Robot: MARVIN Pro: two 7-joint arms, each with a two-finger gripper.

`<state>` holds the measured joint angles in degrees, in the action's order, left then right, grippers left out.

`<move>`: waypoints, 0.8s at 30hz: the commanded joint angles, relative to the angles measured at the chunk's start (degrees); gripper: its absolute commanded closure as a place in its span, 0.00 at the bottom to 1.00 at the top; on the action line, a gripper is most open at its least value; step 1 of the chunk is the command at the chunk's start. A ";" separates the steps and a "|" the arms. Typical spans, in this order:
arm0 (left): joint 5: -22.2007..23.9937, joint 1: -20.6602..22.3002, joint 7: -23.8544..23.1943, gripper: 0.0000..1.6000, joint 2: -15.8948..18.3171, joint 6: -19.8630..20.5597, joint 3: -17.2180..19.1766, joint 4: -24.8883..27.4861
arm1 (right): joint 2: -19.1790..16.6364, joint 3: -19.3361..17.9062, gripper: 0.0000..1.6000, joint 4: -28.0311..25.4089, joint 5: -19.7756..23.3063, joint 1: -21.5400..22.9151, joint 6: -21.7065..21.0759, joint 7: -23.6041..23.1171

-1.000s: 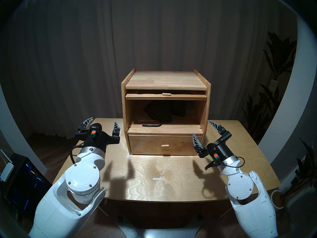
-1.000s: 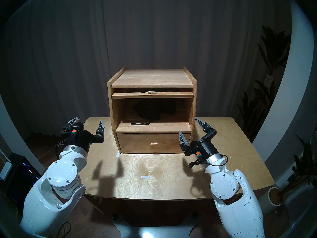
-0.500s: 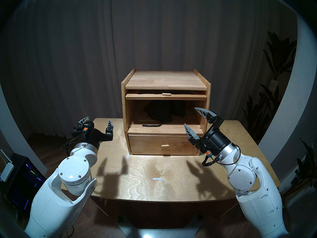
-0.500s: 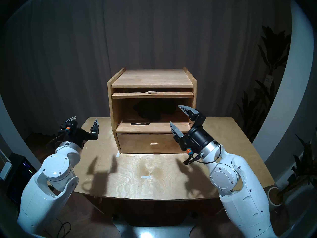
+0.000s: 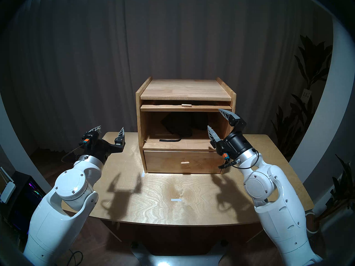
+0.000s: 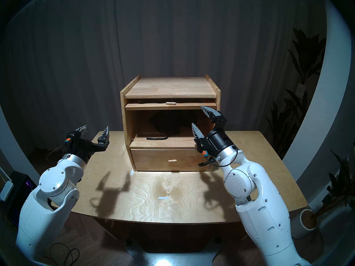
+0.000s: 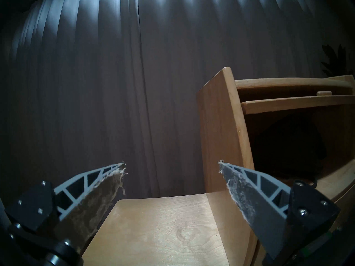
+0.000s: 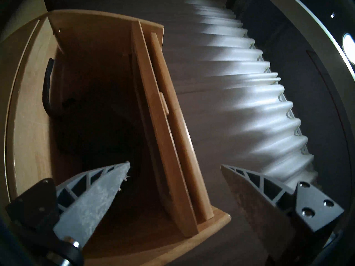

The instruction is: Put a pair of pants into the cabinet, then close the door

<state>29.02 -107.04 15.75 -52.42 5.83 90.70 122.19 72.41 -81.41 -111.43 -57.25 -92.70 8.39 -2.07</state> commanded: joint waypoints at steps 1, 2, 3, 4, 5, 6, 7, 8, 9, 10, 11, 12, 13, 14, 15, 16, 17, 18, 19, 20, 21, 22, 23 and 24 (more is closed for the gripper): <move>3.23 -0.44 -6.19 0.00 1.32 -5.97 2.87 -0.81 | 6.51 2.97 0.00 0.54 0.78 6.34 -4.04 1.97; 3.88 -0.59 -7.37 0.00 1.47 -6.87 3.19 -1.18 | 6.79 3.50 0.00 0.31 0.68 6.63 -4.65 2.38; 4.32 -0.70 -8.18 0.00 1.57 -7.50 3.42 -1.44 | 7.43 3.68 0.00 0.23 0.24 6.78 -5.07 2.65; 4.97 -0.89 -9.50 0.00 1.71 -8.50 3.78 -1.84 | 7.91 4.05 0.00 0.55 -0.22 7.23 -5.91 3.14; 5.42 -1.03 -10.44 0.00 1.82 -9.20 4.03 -2.13 | 8.25 4.31 0.00 0.77 -0.54 7.55 -6.53 3.33; 6.15 -1.26 -11.95 0.00 2.00 -10.36 4.43 -2.59 | 8.26 4.68 0.00 1.32 -1.64 8.16 -7.36 3.54; 6.73 -1.42 -12.52 0.00 2.25 -11.14 4.57 -2.86 | 8.25 5.02 0.00 1.69 -2.41 8.58 -7.94 3.71; 7.43 -1.66 -14.08 0.00 2.44 -12.43 4.92 -3.37 | 7.72 5.58 0.00 1.73 -3.84 9.02 -8.60 3.32; 7.94 -1.74 -14.60 0.00 2.61 -12.74 5.06 -3.56 | 7.36 5.99 0.00 1.65 -4.99 9.31 -8.99 3.36; 8.35 -1.88 -15.83 0.00 2.68 -13.82 5.26 -4.00 | 6.14 6.48 0.00 1.68 -7.18 9.79 -9.34 3.01; 9.01 -2.04 -17.35 0.00 2.82 -14.84 5.57 -4.49 | 5.98 6.85 0.00 1.84 -8.43 10.16 -10.27 2.71; 9.44 -2.09 -17.58 0.00 3.03 -15.22 5.56 -4.67 | 5.00 7.11 0.00 1.98 -10.35 10.46 -11.00 1.90; 10.09 -2.23 -19.39 0.00 3.13 -16.48 5.86 -5.28 | 4.36 7.42 0.00 2.18 -12.23 10.63 -11.72 1.58; 10.52 -2.28 -20.81 0.00 3.09 -17.09 6.13 -5.70 | 3.48 7.34 0.00 1.70 -13.76 10.14 -12.92 0.08; 10.98 -2.35 -20.61 0.00 3.50 -17.69 5.94 -5.85 | 2.81 7.27 0.00 1.31 -15.07 9.65 -13.73 -0.77; 11.36 -2.34 -22.55 0.00 3.24 -18.21 6.34 -6.36 | 1.92 7.11 0.00 0.87 -16.72 8.75 -14.72 -1.61; 11.67 -2.36 -22.90 0.00 3.39 -18.64 6.33 -6.56 | 1.22 7.00 0.00 0.42 -17.82 8.09 -15.30 -2.30; 12.10 -2.36 -24.00 0.00 3.40 -19.21 6.48 -6.94 | 1.12 6.66 0.00 -0.41 -18.69 7.41 -16.81 -4.22; 12.72 -2.40 -24.79 0.00 3.68 -20.05 6.48 -7.33 | 1.04 6.48 0.00 -1.22 -19.97 6.94 -17.72 -5.42; 12.97 -2.37 -25.88 0.00 3.53 -20.33 6.69 -7.62 | 1.23 6.24 0.00 -1.96 -20.30 6.67 -18.80 -6.00; 13.41 -2.36 -26.83 0.00 3.59 -20.88 6.79 -7.97 | 1.31 6.18 0.00 -2.70 -21.04 6.51 -19.64 -6.84; 13.79 -2.34 -27.62 0.00 3.64 -21.33 6.86 -8.27 | 1.86 5.99 0.00 -3.26 -21.14 6.30 -20.40 -7.43; 14.27 -2.29 -28.60 0.00 3.68 -21.86 6.93 -8.64 | 2.14 6.06 0.00 -3.82 -21.59 6.20 -21.12 -8.36; 14.69 -2.23 -29.44 0.00 3.73 -22.31 6.98 -8.97 | 2.79 6.13 0.00 -4.27 -21.39 6.00 -21.74 -9.35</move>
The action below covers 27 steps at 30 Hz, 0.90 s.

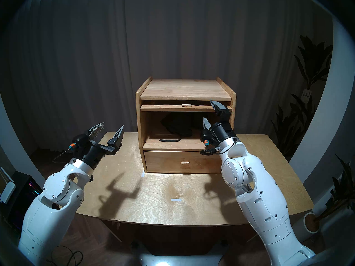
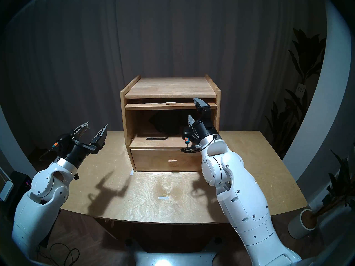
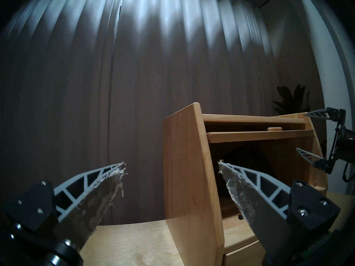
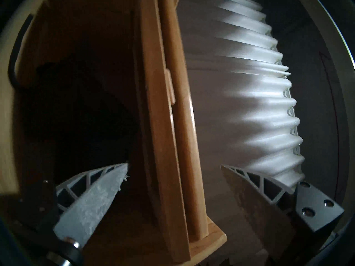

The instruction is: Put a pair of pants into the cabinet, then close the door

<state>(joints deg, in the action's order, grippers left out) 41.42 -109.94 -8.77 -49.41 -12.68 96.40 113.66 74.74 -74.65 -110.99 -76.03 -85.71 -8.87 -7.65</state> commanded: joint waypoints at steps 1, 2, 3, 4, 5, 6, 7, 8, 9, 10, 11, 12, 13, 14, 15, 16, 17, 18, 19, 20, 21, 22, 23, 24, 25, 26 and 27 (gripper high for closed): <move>2.69 0.75 -5.75 0.00 0.74 -4.19 1.32 -0.77 | 0.73 -0.40 0.00 -5.12 -2.90 -1.08 -5.10 -4.98; 2.96 0.81 -6.29 0.00 0.74 -4.44 1.34 -0.98 | 1.34 -0.20 0.00 -5.24 -2.49 -1.19 -5.32 -5.05; 3.14 0.86 -6.67 0.00 0.73 -4.59 1.36 -1.12 | 1.71 0.03 0.00 -5.18 -2.34 -1.16 -5.52 -5.13; 3.37 0.93 -7.13 0.00 0.70 -4.74 1.37 -1.31 | 3.05 0.09 0.00 -5.05 -1.11 -1.08 -6.13 -5.52; 3.55 0.99 -7.50 0.00 0.70 -4.87 1.38 -1.45 | 3.44 0.41 0.00 -4.71 -1.08 -0.80 -6.27 -5.24; 3.64 1.02 -7.68 0.00 0.68 -4.91 1.39 -1.52 | 4.04 0.66 0.00 -4.16 -0.34 -0.42 -6.13 -5.31; 3.75 1.06 -7.93 0.00 0.65 -4.96 1.41 -1.62 | 5.00 0.81 0.00 -3.66 0.30 -0.14 -6.63 -5.38; 3.91 1.10 -8.23 0.00 0.64 -5.07 1.42 -1.73 | 5.10 1.30 0.00 -2.57 0.24 0.39 -6.11 -4.04; 3.99 1.12 -8.38 0.00 0.64 -5.12 1.42 -1.79 | 5.63 1.43 0.00 -1.83 0.75 0.71 -6.22 -3.95; 4.09 1.14 -8.54 0.00 0.65 -5.18 1.43 -1.85 | 6.25 1.60 0.00 -0.79 1.14 1.22 -6.34 -3.25; 4.18 1.15 -8.68 0.00 0.66 -5.25 1.43 -1.90 | 5.99 1.96 0.00 0.18 0.79 1.67 -5.80 -1.84; 4.28 1.17 -8.84 0.00 0.66 -5.32 1.44 -1.96 | 6.44 2.01 0.00 0.95 1.18 2.17 -5.95 -1.72; 4.35 1.18 -8.94 0.00 0.67 -5.36 1.44 -2.00 | 6.62 2.08 0.00 1.39 1.41 2.58 -5.92 -1.77; 4.41 1.18 -9.05 0.00 0.67 -5.40 1.45 -2.03 | 6.45 2.28 0.00 1.84 1.17 2.92 -5.69 -0.97; 4.48 1.19 -9.15 0.00 0.67 -5.44 1.46 -2.06 | 6.35 2.34 0.00 2.47 1.10 3.31 -5.52 -0.18; 4.53 1.20 -9.23 0.00 0.68 -5.48 1.46 -2.09 | 6.02 2.35 0.00 3.23 0.47 3.92 -5.77 -0.52; 4.58 1.20 -9.31 0.00 0.68 -5.51 1.47 -2.12 | 5.94 2.18 0.00 4.10 0.45 4.35 -5.81 -0.02; 4.60 1.20 -9.34 0.00 0.68 -5.51 1.47 -2.13 | 5.64 2.00 0.00 5.41 -0.12 5.01 -5.72 1.33; 4.63 1.20 -9.38 0.00 0.68 -5.52 1.47 -2.14 | 5.51 1.79 0.00 6.23 -0.03 5.50 -5.48 1.98; 4.67 1.21 -9.43 0.00 0.69 -5.54 1.47 -2.16 | 5.86 1.59 0.00 6.66 0.47 5.99 -5.53 2.41; 4.70 1.21 -9.46 0.00 0.70 -5.55 1.47 -2.17 | 5.85 1.62 0.00 6.72 0.56 6.35 -5.46 2.35; 4.73 1.22 -9.52 0.00 0.70 -5.57 1.47 -2.19 | 5.76 1.83 0.00 6.75 0.47 6.69 -5.32 2.60; 4.75 1.22 -9.55 0.00 0.70 -5.58 1.47 -2.20 | 5.70 2.02 0.00 6.70 0.27 6.96 -5.28 2.62; 4.78 1.23 -9.59 0.00 0.71 -5.59 1.47 -2.22 | 5.48 2.28 0.00 6.74 -0.13 7.35 -5.21 2.42; 4.81 1.23 -9.63 0.00 0.71 -5.60 1.47 -2.23 | 5.59 2.37 0.00 6.89 -0.23 7.69 -5.30 2.32; 4.82 1.23 -9.65 0.00 0.71 -5.61 1.47 -2.24 | 5.64 2.56 0.00 7.24 -0.58 8.31 -5.40 1.96; 4.84 1.24 -9.68 0.00 0.71 -5.62 1.48 -2.25 | 5.66 2.72 0.00 7.73 -0.86 8.87 -5.30 1.99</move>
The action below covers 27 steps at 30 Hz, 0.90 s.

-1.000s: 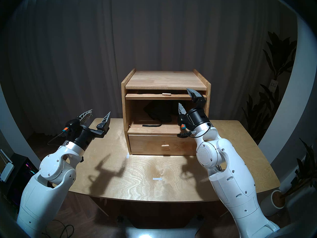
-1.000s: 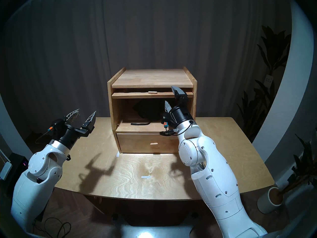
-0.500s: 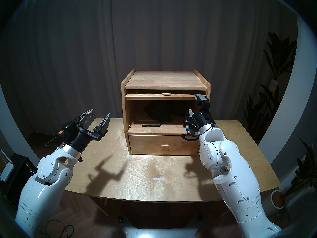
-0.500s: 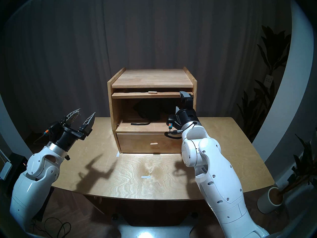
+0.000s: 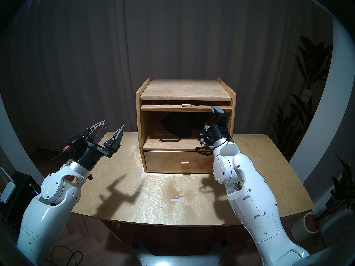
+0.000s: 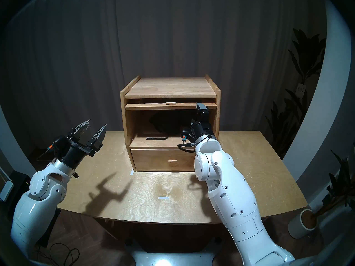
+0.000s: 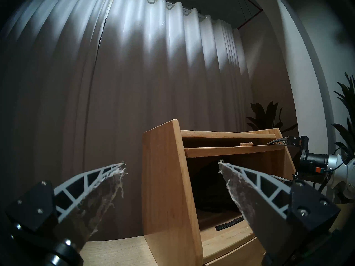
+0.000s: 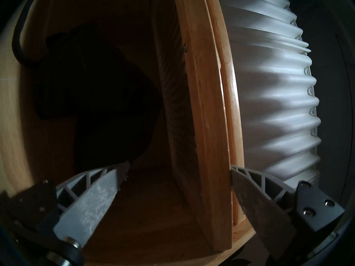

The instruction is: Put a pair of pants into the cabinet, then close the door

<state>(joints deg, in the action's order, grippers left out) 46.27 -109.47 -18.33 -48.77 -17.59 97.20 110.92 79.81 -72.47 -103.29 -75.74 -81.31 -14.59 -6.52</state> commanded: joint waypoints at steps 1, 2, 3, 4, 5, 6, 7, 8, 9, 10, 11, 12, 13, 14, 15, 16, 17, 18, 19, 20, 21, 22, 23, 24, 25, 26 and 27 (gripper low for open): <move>0.01 0.77 -0.15 0.00 0.08 -0.72 0.67 0.48 | 0.75 0.70 0.00 0.72 -1.38 5.20 0.48 0.72; 0.03 0.77 -0.17 0.00 0.09 -0.73 0.67 0.47 | 0.76 0.93 0.00 1.36 -1.76 5.84 0.60 0.75; 0.04 0.77 -0.19 0.00 0.09 -0.73 0.67 0.47 | 0.86 1.17 0.00 2.15 -2.07 6.62 0.71 0.65; 0.06 0.78 -0.21 0.00 0.09 -0.74 0.67 0.46 | 0.92 1.39 0.00 2.77 -2.33 7.28 0.83 0.43; 0.07 0.78 -0.23 0.00 0.09 -0.74 0.67 0.45 | 0.87 1.72 0.00 3.56 -2.84 8.11 0.90 0.07; 0.08 0.78 -0.25 0.00 0.10 -0.74 0.67 0.44 | 1.43 1.49 0.00 4.04 -3.22 8.31 1.14 -0.05; 0.09 0.79 -0.27 0.00 0.10 -0.74 0.67 0.44 | 1.62 1.70 0.00 5.04 -3.32 9.20 1.06 -0.34; 0.10 0.79 -0.28 0.00 0.10 -0.75 0.67 0.43 | 2.01 1.61 0.00 5.71 -3.71 9.59 1.27 -0.46; 0.12 0.79 -0.30 0.00 0.10 -0.75 0.67 0.42 | 2.27 1.69 0.00 6.64 -3.74 10.33 1.23 -0.76; 0.13 0.79 -0.31 0.00 0.10 -0.76 0.67 0.42 | 2.66 1.53 0.00 7.28 -3.94 10.63 1.46 -0.63; 0.13 0.80 -0.33 0.00 0.10 -0.76 0.67 0.41 | 2.91 1.42 0.00 7.98 -4.23 10.96 1.69 -0.40; 0.14 0.80 -0.34 0.00 0.10 -0.77 0.67 0.41 | 2.70 1.84 0.00 8.97 -3.96 11.93 1.45 -0.39; 0.15 0.80 -0.35 0.00 0.11 -0.78 0.67 0.40 | 2.62 2.08 0.00 9.82 -3.82 12.63 1.34 -0.34; 0.15 0.80 -0.35 0.00 0.11 -0.79 0.67 0.40 | 3.04 1.67 0.00 9.92 -4.19 12.39 1.68 -0.25; 0.15 0.80 -0.36 0.00 0.11 -0.80 0.67 0.40 | 2.79 2.02 0.00 10.54 -3.87 13.03 1.45 -0.19; 0.15 0.80 -0.36 0.00 0.11 -0.81 0.67 0.39 | 2.89 1.98 0.00 10.87 -3.89 13.20 1.52 -0.05; 0.15 0.81 -0.36 0.00 0.11 -0.82 0.67 0.39 | 2.98 1.81 0.00 11.05 -3.59 13.29 1.72 0.19; 0.15 0.81 -0.37 0.00 0.11 -0.83 0.67 0.39 | 2.96 1.71 0.20 10.95 -3.43 13.24 1.83 0.28; 0.15 0.81 -0.37 0.00 0.11 -0.84 0.66 0.39 | 2.88 1.54 0.38 10.60 -3.08 13.00 2.05 0.30; 0.15 0.81 -0.37 0.00 0.11 -0.85 0.66 0.38 | 2.83 1.39 0.58 10.38 -2.88 12.83 2.14 0.33; 0.14 0.81 -0.36 0.00 0.10 -0.86 0.66 0.38 | 2.66 1.17 0.58 9.92 -2.59 12.39 2.27 0.44; 0.10 0.81 -0.34 0.00 0.09 -0.90 0.66 0.39 | 2.49 0.76 0.90 9.07 -1.89 11.68 2.51 0.07; 0.10 0.81 -0.34 0.00 0.08 -0.91 0.66 0.39 | 2.42 0.44 1.00 8.14 -1.36 10.97 2.54 -0.49; 0.10 0.81 -0.34 0.00 0.09 -0.91 0.66 0.39 | 2.06 0.28 1.00 6.43 -0.51 9.72 3.07 -1.29; 0.11 0.81 -0.35 0.00 0.09 -0.92 0.66 0.38 | 1.59 0.36 1.00 5.10 -0.35 8.67 3.38 -1.46; 0.13 0.81 -0.36 0.00 0.10 -0.90 0.66 0.38 | 1.38 0.33 1.00 3.35 0.24 7.26 3.55 -2.18; 0.15 0.81 -0.38 0.00 0.11 -0.90 0.65 0.37 | 1.23 0.46 1.00 2.86 0.37 6.59 3.78 -1.97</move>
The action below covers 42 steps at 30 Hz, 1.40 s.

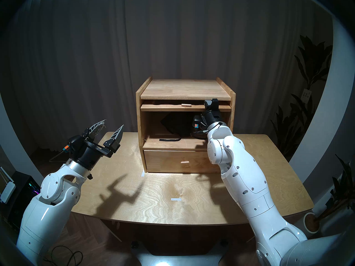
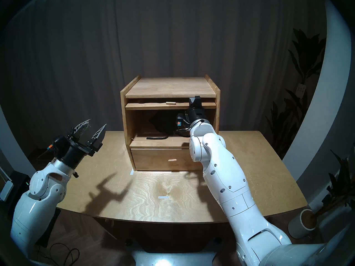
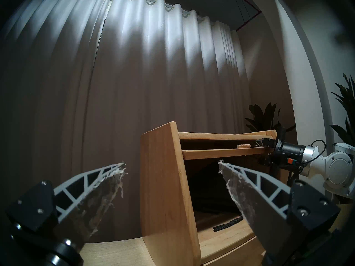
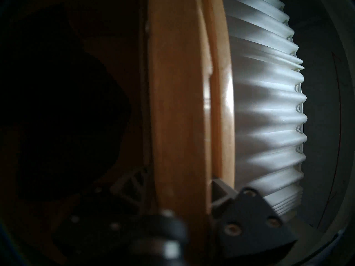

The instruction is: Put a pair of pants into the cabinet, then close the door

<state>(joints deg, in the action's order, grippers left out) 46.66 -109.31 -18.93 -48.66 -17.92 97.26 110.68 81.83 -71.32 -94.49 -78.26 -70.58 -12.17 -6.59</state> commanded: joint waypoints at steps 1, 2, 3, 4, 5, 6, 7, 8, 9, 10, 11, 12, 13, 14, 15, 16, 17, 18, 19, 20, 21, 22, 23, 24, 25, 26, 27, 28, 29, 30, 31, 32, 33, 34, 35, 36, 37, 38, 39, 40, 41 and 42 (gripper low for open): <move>-0.21 0.65 0.21 0.00 0.01 -0.55 0.60 0.60 | -1.03 -0.51 1.00 -6.43 3.19 -4.85 1.88 -1.81; -0.19 0.65 0.19 0.00 0.02 -0.54 0.60 0.59 | -1.06 -0.48 1.00 -7.10 3.41 -5.58 1.90 -1.83; -0.18 0.65 0.18 0.00 0.03 -0.54 0.60 0.59 | -1.32 -0.47 1.00 -8.50 3.82 -6.65 2.08 -2.39; -0.17 0.65 0.17 0.00 0.03 -0.53 0.59 0.59 | -1.37 -0.46 1.00 -8.81 3.99 -7.11 2.20 -2.17; -0.16 0.65 0.17 0.00 0.03 -0.53 0.59 0.58 | -1.20 -0.69 1.00 -9.34 4.50 -7.65 2.13 -2.05; -0.16 0.65 0.17 0.00 0.03 -0.53 0.59 0.58 | -1.39 -0.79 1.00 -10.11 4.67 -8.22 2.18 -2.03; -0.17 0.65 0.17 0.00 0.03 -0.54 0.59 0.58 | -1.71 -1.00 1.00 -11.40 4.90 -9.11 2.18 -2.19; -0.18 0.65 0.17 0.00 0.03 -0.55 0.60 0.58 | -1.84 -1.14 1.00 -11.78 5.13 -9.46 2.27 -2.20; -0.18 0.65 0.17 0.00 0.03 -0.55 0.60 0.59 | -2.09 -1.28 1.00 -12.61 5.29 -10.02 2.26 -2.57; -0.19 0.65 0.18 0.00 0.02 -0.56 0.60 0.59 | -2.34 -1.44 1.00 -13.41 5.51 -10.60 2.28 -2.85; -0.20 0.65 0.19 0.00 0.02 -0.57 0.60 0.59 | -2.59 -1.63 1.00 -14.12 5.84 -11.16 2.38 -3.07; -0.21 0.65 0.20 0.00 0.02 -0.57 0.59 0.59 | -2.89 -1.83 1.00 -15.18 6.18 -11.87 2.41 -3.63; -0.21 0.65 0.20 0.00 0.02 -0.58 0.59 0.59 | -2.73 -2.27 1.00 -15.76 7.27 -12.54 2.70 -3.38; -0.21 0.65 0.20 0.00 0.01 -0.58 0.59 0.59 | -3.03 -2.30 1.00 -16.12 7.52 -12.75 3.03 -3.81; -0.21 0.65 0.20 0.00 0.02 -0.58 0.59 0.59 | -3.05 -2.53 1.00 -16.96 8.19 -13.33 3.09 -4.46; -0.23 0.65 0.22 0.00 0.01 -0.59 0.59 0.60 | -3.11 -2.74 1.00 -17.74 8.58 -13.96 3.03 -4.55; -0.23 0.65 0.23 0.00 0.01 -0.59 0.59 0.60 | -3.22 -2.77 1.00 -18.18 8.74 -14.31 3.11 -4.50; -0.24 0.65 0.24 0.00 0.02 -0.60 0.59 0.60 | -3.28 -2.84 1.00 -18.57 9.02 -14.65 3.17 -4.54; -0.25 0.64 0.27 0.00 0.02 -0.61 0.58 0.61 | -3.46 -2.92 1.00 -19.11 9.26 -15.08 3.25 -4.75; -0.26 0.64 0.28 0.00 0.02 -0.62 0.58 0.61 | -3.56 -2.99 1.00 -19.41 9.36 -15.33 3.26 -4.85; -0.26 0.64 0.29 0.00 0.02 -0.62 0.58 0.61 | -3.58 -3.21 1.00 -19.41 9.56 -15.47 3.33 -4.50; -0.27 0.64 0.31 0.00 0.02 -0.63 0.58 0.62 | -3.65 -3.38 1.00 -19.29 9.68 -15.45 3.50 -4.21; -0.28 0.64 0.32 0.00 0.02 -0.64 0.57 0.62 | -3.42 -3.66 1.00 -19.01 10.06 -15.47 3.68 -3.31; -0.28 0.64 0.32 0.00 0.03 -0.64 0.57 0.62 | -3.40 -3.76 1.00 -18.88 10.30 -15.41 3.89 -3.06; -0.28 0.64 0.33 0.00 0.03 -0.65 0.57 0.62 | -3.28 -3.74 1.00 -19.10 10.95 -15.56 4.25 -3.20; -0.28 0.64 0.33 0.00 0.03 -0.65 0.57 0.62 | -3.38 -3.51 1.00 -19.46 11.07 -15.84 4.45 -3.44; -0.27 0.64 0.33 0.00 0.04 -0.64 0.57 0.62 | -3.37 -3.17 1.00 -20.36 11.92 -16.42 4.71 -4.82; -0.27 0.64 0.33 0.00 0.05 -0.64 0.56 0.62 | -3.44 -2.83 1.00 -20.95 12.04 -17.03 4.84 -4.94; -0.26 0.64 0.33 0.00 0.06 -0.63 0.56 0.62 | -3.61 -2.44 1.00 -21.73 11.95 -17.62 4.85 -5.27; -0.26 0.64 0.33 0.00 0.06 -0.63 0.56 0.62 | -3.49 -2.26 1.00 -22.11 11.77 -17.98 4.64 -4.94; -0.26 0.63 0.34 0.00 0.06 -0.64 0.56 0.62 | -3.43 -2.26 1.00 -21.98 11.53 -17.81 4.69 -4.11; -0.27 0.63 0.35 0.00 0.06 -0.65 0.56 0.62 | -3.47 -2.30 1.00 -22.03 11.60 -17.71 4.62 -4.19; -0.27 0.63 0.35 0.00 0.06 -0.65 0.55 0.62 | -3.54 -2.32 1.00 -22.43 11.79 -18.03 4.58 -4.40; -0.26 0.63 0.35 0.00 0.06 -0.65 0.55 0.62 | -3.77 -2.26 1.00 -23.02 12.15 -18.52 4.79 -4.85; -0.26 0.63 0.35 0.00 0.07 -0.65 0.55 0.62 | -4.12 -2.04 1.00 -24.08 12.53 -19.45 4.90 -5.80; -0.25 0.63 0.35 0.00 0.08 -0.64 0.55 0.62 | -4.31 -1.79 1.00 -24.76 12.42 -20.17 4.94 -5.75; -0.25 0.63 0.35 0.00 0.08 -0.64 0.55 0.61 | -4.48 -1.58 1.00 -25.35 12.30 -20.86 4.98 -5.48; -0.24 0.63 0.35 0.00 0.09 -0.64 0.54 0.61 | -4.58 -1.48 1.00 -25.77 12.23 -21.33 4.98 -5.30; -0.24 0.63 0.35 0.00 0.09 -0.64 0.54 0.61 | -4.73 -1.47 1.00 -26.33 12.22 -21.88 4.93 -5.26; -0.25 0.63 0.36 0.00 0.09 -0.65 0.54 0.62 | -4.88 -1.53 1.00 -26.84 12.25 -22.39 4.86 -5.29; -0.25 0.63 0.36 0.00 0.09 -0.65 0.54 0.62 | -4.98 -1.75 1.00 -27.39 12.32 -23.05 4.62 -5.34; -0.25 0.63 0.36 0.00 0.09 -0.65 0.54 0.62 | -5.10 -1.97 1.00 -27.75 12.37 -23.54 4.50 -5.30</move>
<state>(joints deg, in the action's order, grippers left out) 46.50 -109.27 -18.65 -48.58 -18.06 97.26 110.65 77.27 -74.08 -117.61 -66.55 -90.10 -8.12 -12.00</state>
